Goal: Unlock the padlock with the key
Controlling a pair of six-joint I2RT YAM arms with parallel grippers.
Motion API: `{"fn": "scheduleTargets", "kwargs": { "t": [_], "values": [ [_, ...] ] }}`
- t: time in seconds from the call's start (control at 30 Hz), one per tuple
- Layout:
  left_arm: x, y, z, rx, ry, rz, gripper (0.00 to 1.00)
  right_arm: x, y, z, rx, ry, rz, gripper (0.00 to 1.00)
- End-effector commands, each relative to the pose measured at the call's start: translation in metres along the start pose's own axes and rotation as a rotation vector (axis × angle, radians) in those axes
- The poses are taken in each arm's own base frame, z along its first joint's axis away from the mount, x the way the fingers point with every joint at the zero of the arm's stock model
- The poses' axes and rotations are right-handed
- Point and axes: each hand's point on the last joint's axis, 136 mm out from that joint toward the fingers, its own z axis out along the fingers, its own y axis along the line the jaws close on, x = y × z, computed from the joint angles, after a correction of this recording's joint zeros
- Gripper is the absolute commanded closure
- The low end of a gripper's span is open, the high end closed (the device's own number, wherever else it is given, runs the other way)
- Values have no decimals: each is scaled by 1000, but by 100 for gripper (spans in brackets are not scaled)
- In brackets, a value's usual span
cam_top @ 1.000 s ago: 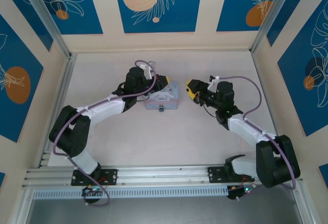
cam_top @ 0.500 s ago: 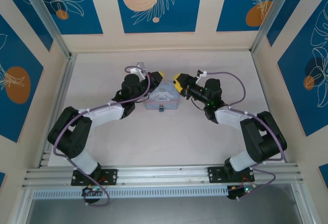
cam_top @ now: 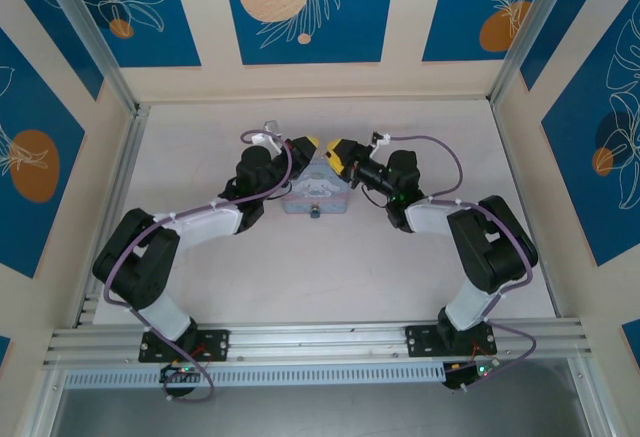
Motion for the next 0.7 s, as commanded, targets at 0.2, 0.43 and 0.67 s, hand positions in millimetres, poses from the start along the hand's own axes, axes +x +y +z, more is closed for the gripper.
{"fn": "scheduleTargets", "kwargs": {
  "t": [0.2,0.43,0.67],
  "values": [
    [-3,-13,-1,44,-38,-4,100,11,18,6,-77,34,-21,65],
    [-4,-11,0,38,-49,-11,100,19,18,13,-84,57,-20,67],
    [-5,-10,-1,33,-57,-11,100,22,15,17,-90,66,-5,71]
  ]
}}
